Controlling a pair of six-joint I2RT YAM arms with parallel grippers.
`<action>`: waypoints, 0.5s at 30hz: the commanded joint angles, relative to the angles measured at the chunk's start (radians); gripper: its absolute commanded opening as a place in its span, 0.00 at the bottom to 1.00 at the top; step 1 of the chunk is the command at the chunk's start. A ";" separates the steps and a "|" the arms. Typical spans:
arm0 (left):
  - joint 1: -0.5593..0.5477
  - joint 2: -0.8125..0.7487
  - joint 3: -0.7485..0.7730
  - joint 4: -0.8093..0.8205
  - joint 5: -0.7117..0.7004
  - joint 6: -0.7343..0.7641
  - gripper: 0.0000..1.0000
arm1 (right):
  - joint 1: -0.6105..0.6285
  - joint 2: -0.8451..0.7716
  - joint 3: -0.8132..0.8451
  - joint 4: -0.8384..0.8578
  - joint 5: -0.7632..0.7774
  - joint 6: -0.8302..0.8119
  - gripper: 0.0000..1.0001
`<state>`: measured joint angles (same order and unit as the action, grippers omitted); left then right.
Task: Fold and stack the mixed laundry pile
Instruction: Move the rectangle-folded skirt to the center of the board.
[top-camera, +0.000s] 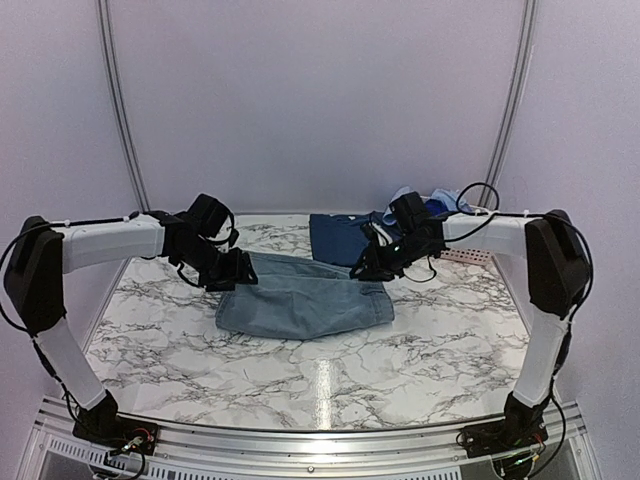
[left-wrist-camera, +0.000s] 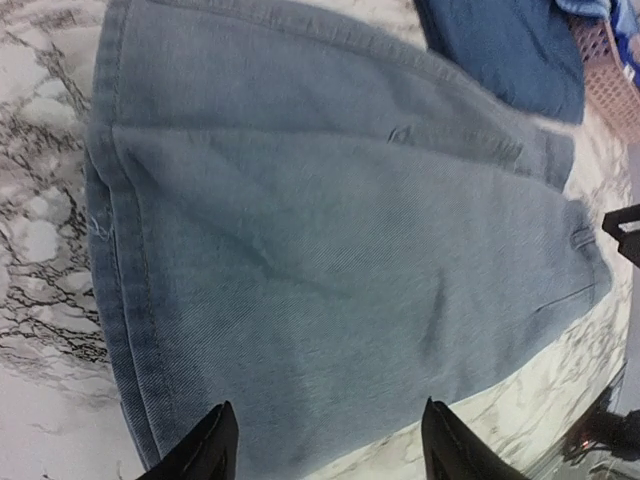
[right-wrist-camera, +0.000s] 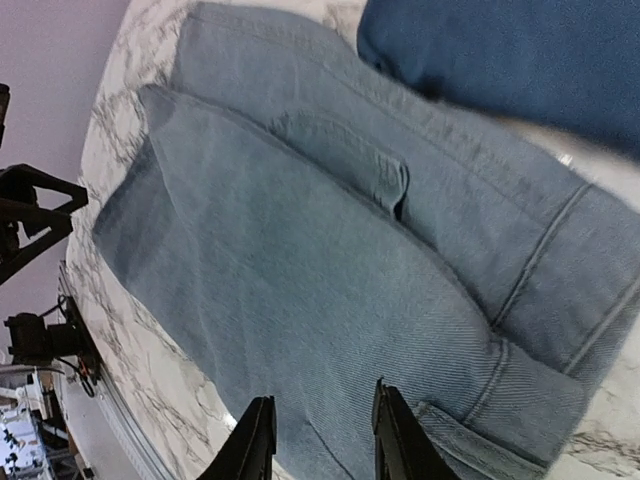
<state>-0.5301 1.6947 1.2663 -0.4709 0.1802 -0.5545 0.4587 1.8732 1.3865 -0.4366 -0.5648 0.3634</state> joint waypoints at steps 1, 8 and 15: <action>0.009 0.029 -0.119 0.080 0.051 -0.026 0.63 | 0.037 0.081 -0.045 0.003 -0.023 -0.052 0.29; 0.008 -0.037 -0.339 0.098 0.028 -0.105 0.48 | 0.085 0.063 -0.227 0.048 -0.005 -0.036 0.27; -0.059 -0.285 -0.594 0.091 0.058 -0.188 0.37 | 0.215 -0.131 -0.477 0.111 -0.036 0.077 0.27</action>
<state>-0.5571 1.5330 0.7864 -0.3264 0.2199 -0.6773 0.6083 1.8233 1.0092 -0.2989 -0.5903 0.3683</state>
